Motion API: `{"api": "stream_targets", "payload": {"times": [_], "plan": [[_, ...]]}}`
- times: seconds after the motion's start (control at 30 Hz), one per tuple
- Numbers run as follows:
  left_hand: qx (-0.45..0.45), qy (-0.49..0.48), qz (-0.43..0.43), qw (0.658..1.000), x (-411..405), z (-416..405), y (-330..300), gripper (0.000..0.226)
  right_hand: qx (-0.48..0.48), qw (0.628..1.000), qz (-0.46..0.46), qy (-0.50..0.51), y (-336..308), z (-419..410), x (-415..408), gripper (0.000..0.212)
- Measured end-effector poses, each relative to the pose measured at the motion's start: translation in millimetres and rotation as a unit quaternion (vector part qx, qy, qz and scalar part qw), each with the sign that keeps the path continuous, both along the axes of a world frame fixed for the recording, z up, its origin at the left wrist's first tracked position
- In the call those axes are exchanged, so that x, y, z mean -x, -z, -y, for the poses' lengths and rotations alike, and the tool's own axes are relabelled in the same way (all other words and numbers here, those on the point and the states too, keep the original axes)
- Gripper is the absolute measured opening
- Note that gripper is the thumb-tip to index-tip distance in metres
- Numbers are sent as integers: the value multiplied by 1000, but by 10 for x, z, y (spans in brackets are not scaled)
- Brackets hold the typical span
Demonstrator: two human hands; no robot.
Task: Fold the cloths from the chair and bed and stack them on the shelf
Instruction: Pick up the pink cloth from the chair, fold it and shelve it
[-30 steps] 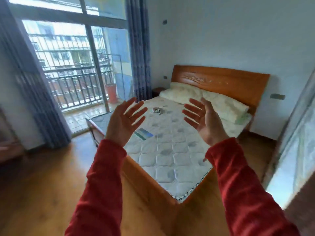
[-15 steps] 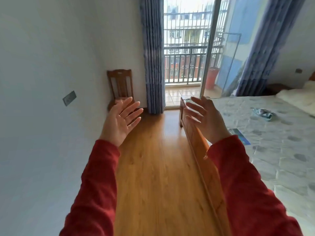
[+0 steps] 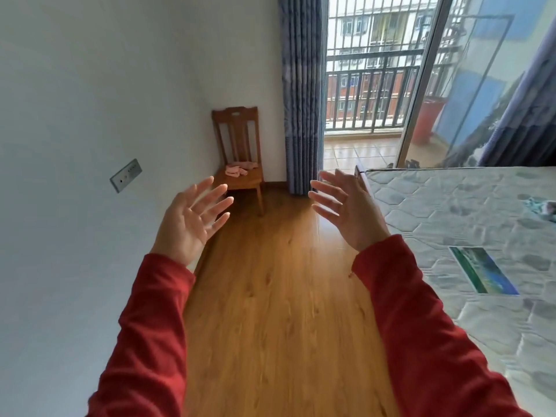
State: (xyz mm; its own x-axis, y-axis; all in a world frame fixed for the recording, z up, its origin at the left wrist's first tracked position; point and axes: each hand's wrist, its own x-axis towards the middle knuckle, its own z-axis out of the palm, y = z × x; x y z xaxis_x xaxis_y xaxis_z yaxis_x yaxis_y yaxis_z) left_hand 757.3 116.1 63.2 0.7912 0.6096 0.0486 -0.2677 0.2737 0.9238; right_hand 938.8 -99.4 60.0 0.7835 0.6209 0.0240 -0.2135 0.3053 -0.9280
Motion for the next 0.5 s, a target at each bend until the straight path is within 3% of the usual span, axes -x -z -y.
{"api": "stream_targets", "payload": {"times": [0.5], "plan": [[44,-10,-7,999,-1771,-1442,433,32,53,998,-16,-44,412,-1579,-1865,34]]}}
